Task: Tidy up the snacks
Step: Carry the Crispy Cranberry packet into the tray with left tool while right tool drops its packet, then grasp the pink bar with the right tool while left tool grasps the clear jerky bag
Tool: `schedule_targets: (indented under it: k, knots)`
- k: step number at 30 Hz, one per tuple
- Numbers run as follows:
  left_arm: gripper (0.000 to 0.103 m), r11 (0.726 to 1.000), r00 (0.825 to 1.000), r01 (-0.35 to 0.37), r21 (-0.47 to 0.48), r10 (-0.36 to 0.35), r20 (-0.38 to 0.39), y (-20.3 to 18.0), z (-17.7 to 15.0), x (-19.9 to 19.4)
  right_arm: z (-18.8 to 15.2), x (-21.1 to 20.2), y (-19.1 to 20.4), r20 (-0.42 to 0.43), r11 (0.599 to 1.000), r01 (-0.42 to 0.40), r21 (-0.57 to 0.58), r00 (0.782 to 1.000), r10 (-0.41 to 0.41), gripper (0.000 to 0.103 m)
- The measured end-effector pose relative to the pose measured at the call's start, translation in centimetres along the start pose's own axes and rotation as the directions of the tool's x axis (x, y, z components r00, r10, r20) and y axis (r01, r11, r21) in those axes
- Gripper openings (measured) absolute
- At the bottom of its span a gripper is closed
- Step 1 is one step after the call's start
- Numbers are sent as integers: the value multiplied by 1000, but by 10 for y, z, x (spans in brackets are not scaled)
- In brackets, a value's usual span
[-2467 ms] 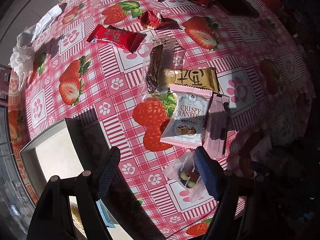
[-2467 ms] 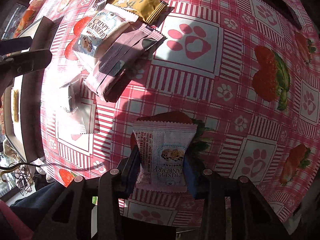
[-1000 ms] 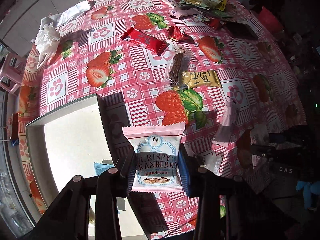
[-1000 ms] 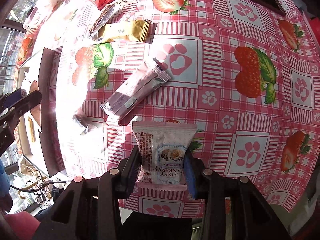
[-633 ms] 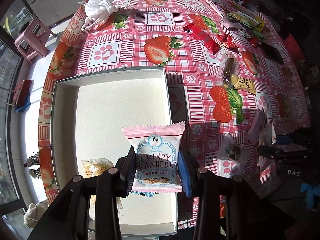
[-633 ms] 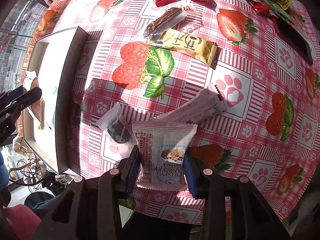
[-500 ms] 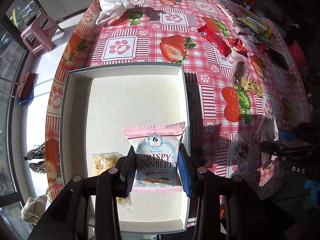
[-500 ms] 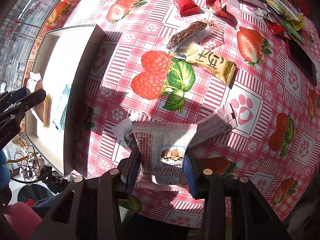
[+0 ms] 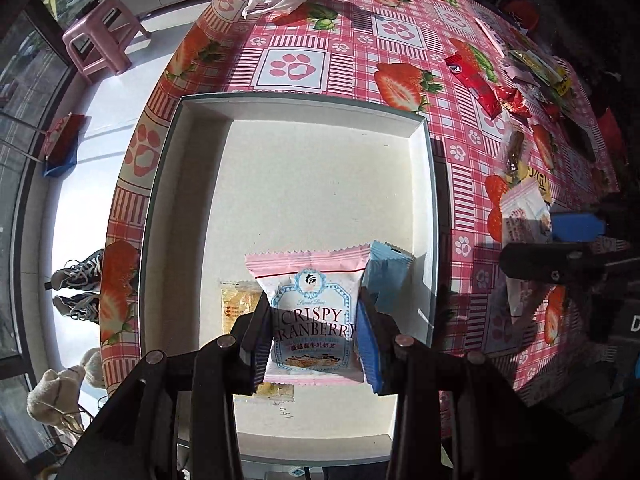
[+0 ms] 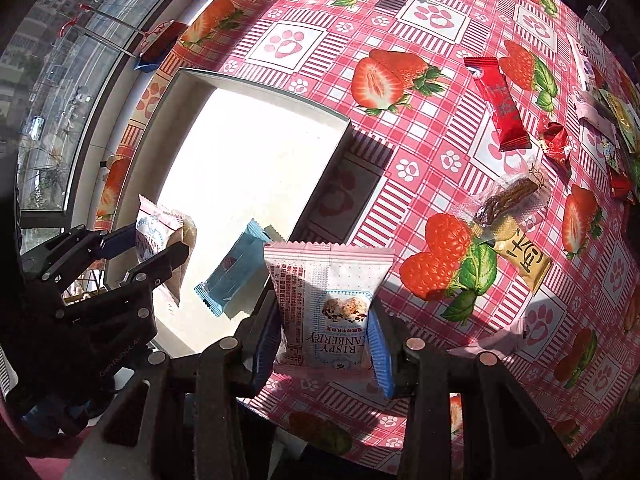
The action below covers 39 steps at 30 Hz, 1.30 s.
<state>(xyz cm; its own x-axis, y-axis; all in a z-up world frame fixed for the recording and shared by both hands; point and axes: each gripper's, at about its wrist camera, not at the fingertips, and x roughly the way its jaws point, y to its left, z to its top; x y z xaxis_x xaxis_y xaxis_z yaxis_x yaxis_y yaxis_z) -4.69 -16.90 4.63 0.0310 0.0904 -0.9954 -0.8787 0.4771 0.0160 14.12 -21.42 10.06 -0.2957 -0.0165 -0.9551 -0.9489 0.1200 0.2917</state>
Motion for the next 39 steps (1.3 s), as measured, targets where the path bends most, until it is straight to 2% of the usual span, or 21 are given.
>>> schedule_targets:
  k: [5, 8, 14, 17, 18, 19, 20, 21, 22, 24, 29, 32, 34, 36, 39]
  knots:
    - [41, 1000, 1000, 2, -21, -2, -19, 12, -3, 5, 27, 15, 37, -7, 999, -44, -19, 999, 44, 43]
    - [41, 999, 999, 4, -34, -5, -32, 17, -6, 8, 28, 35, 52, -13, 997, -62, -38, 998, 62, 43]
    - [43, 999, 999, 1, -41, -3, -48, 20, -9, 12, 40, 46, 67, -18, 995, -86, -44, 996, 85, 43]
    - [58, 999, 999, 10, -53, -13, -52, 21, -10, 12, 45, 47, 68, -26, 993, -111, -26, 994, 111, 44]
    - [66, 998, 999, 13, -60, -16, -49, 22, -10, 11, 45, 47, 67, -34, 992, -124, -19, 992, 123, 46]
    - [72, 997, 999, 21, -76, -24, -42, 23, -9, 10, 40, 47, 59, -43, 991, -137, -8, 990, 137, 60]
    - [74, 996, 999, 29, -90, -33, -40, 25, -8, 8, 41, 51, 58, -55, 992, -127, 1, 990, 127, 72]
    - [74, 995, 999, 31, -93, -35, -42, 25, -7, 8, 32, 46, 41, -65, 995, -100, 6, 993, 100, 96]
    - [74, 996, 998, 25, -88, -29, -47, 25, -6, 8, 23, 42, 27, -66, 997, -75, 16, 995, 76, 103]
    - [74, 997, 999, 15, -73, -19, -50, 21, -5, 8, 16, 42, 12, -68, 997, -52, 48, 996, 56, 103]
    - [74, 999, 998, 13, -30, -15, -59, 5, -2, 8, -11, 59, -46, -138, 983, 33, 181, 990, -8, 103]
    - [74, 1000, 998, 12, 2, -12, -65, -5, 0, 7, -35, 68, -89, -174, 952, 77, 297, 984, -25, 103]
    - [74, 1000, 998, 8, 24, -6, -69, -14, 2, 7, -53, 71, -121, -186, 915, 105, 391, 982, -33, 103]
    - [74, 999, 997, 7, 46, -3, -78, -21, 3, 6, -73, 76, -153, -196, 862, 111, 494, 981, -14, 103]
    - [74, 997, 995, 12, 70, -5, -103, -30, 5, 9, -107, 87, -192, -215, 761, 112, 639, 976, 37, 103]
